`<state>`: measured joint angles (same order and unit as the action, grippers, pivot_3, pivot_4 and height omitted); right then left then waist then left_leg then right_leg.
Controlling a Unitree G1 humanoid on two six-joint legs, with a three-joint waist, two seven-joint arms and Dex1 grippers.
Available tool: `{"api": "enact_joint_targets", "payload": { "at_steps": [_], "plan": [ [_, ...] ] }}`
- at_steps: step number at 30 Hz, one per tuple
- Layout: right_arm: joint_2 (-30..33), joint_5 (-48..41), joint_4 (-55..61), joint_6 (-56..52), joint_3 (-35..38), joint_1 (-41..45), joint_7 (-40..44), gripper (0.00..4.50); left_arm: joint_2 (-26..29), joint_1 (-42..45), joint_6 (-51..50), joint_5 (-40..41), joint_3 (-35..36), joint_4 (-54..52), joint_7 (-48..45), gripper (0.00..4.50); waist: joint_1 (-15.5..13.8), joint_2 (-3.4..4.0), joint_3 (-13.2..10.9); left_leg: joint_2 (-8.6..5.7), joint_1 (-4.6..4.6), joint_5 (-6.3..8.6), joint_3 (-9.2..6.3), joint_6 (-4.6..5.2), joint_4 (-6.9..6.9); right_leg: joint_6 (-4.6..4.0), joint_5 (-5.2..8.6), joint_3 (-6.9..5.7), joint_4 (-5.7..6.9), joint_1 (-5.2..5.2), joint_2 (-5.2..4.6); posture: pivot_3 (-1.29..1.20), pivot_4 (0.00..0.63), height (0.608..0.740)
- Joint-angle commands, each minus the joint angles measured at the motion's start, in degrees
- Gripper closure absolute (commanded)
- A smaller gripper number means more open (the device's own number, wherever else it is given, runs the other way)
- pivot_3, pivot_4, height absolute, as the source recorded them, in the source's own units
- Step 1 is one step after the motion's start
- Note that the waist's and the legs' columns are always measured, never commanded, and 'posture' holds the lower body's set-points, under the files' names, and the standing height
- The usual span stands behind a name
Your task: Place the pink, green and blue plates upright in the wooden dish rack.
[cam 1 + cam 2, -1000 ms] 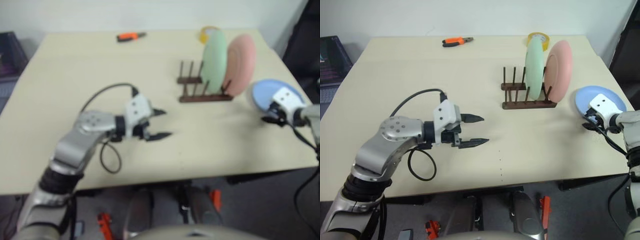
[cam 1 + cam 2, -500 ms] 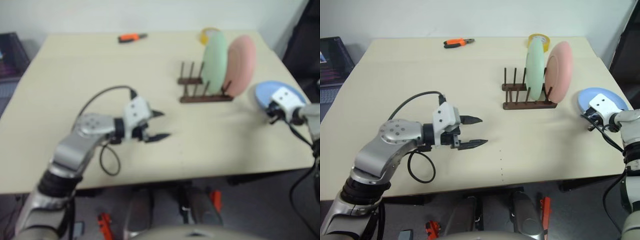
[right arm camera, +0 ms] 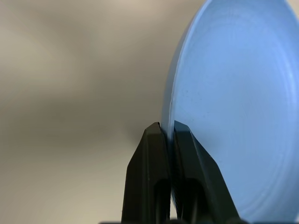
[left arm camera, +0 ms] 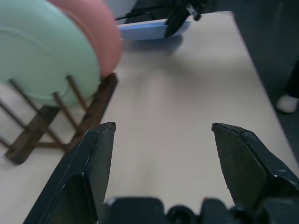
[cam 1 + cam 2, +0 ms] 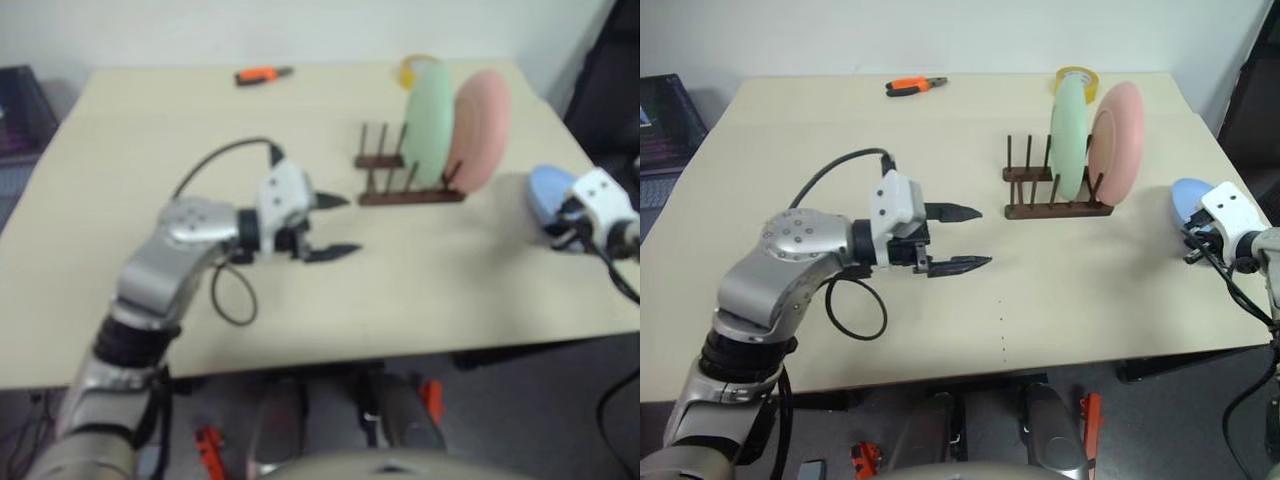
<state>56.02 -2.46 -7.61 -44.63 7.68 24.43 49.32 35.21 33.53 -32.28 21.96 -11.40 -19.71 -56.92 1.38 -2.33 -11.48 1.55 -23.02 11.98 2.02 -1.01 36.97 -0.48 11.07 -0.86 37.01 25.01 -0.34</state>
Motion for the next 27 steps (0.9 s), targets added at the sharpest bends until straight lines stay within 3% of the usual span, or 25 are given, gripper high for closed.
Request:
{"api": "enact_joint_targets", "payload": {
  "at_steps": [1, 9, 15, 20, 22, 24, 27],
  "plan": [
    [2.97, -3.55, 10.03, -9.44, 8.42, -0.03, -1.62, 4.49, -0.34, 2.05, 1.90, 0.29, -0.09, 0.74, -1.55, 0.87, 0.10, 0.00, 0.00, 0.01, 0.00, 0.00, 0.00, 0.00, 0.00, 0.00, 0.00, 0.00, 0.00, 0.00, 0.01, 0.00, 0.150, 0.740],
    [7.95, -15.17, 29.02, -33.88, 20.93, 4.51, -0.14, 4.49, -1.29, 4.29, 4.93, -0.41, -0.79, 5.33, -4.70, 0.87, 0.19, 0.04, 0.01, 0.03, 0.00, 0.01, -0.02, -0.01, -0.01, -0.03, 0.02, 0.00, 0.00, 0.04, 0.09, 0.00, 0.150, 0.740],
    [7.24, -24.99, 32.24, -40.15, 23.62, 20.97, -0.49, 4.49, -2.48, 4.94, 4.69, 4.34, 5.13, 6.12, -4.37, 0.87, 0.37, 0.04, 0.01, 0.03, -0.03, 0.01, 0.00, -0.01, -0.02, -0.26, 0.15, 0.05, -0.05, 0.09, 0.09, 0.00, 0.150, 0.740],
    [0.66, -30.31, 30.60, -39.20, 19.89, 36.37, -4.37, 4.49, -3.30, 3.48, 4.79, 7.32, 11.78, 5.69, -0.20, 0.87, 0.51, 0.04, 0.01, 0.06, -0.03, 0.02, -0.01, 0.00, -0.09, -0.28, 0.17, 0.07, -0.05, 0.14, 0.12, 0.00, 0.150, 0.740],
    [-6.48, -33.60, 30.22, -37.70, 19.90, 42.10, -6.06, 4.49, -3.33, 1.76, 4.78, 8.02, 14.52, 4.52, 2.20, 0.87, 0.55, 0.04, 0.01, 0.10, -0.02, 0.02, 0.01, -0.01, -0.11, -0.24, 0.14, 0.08, -0.04, 0.14, 0.14, 0.00, 0.150, 0.740],
    [-14.10, -36.06, 29.84, -33.97, 19.75, 44.32, -7.66, 4.49, -2.90, -0.77, 5.51, 7.29, 16.67, 3.42, 4.63, 0.87, 0.81, 0.07, 0.03, 0.13, -0.02, 0.02, 0.09, 0.00, -0.12, -0.03, 0.01, 0.16, -0.02, 0.18, 0.15, 0.00, 0.150, 0.740],
    [-20.70, -37.62, 27.75, -30.58, 18.57, 44.09, -9.80, 4.49, -3.15, -3.35, 6.61, 6.17, 18.88, 2.52, 8.53, 0.87, 0.45, 0.07, 0.03, 0.19, -0.06, 0.02, 0.02, 0.01, -0.14, -0.01, 0.00, 0.10, -0.01, 0.20, 0.21, 0.00, 0.150, 0.740]
  ]
}}
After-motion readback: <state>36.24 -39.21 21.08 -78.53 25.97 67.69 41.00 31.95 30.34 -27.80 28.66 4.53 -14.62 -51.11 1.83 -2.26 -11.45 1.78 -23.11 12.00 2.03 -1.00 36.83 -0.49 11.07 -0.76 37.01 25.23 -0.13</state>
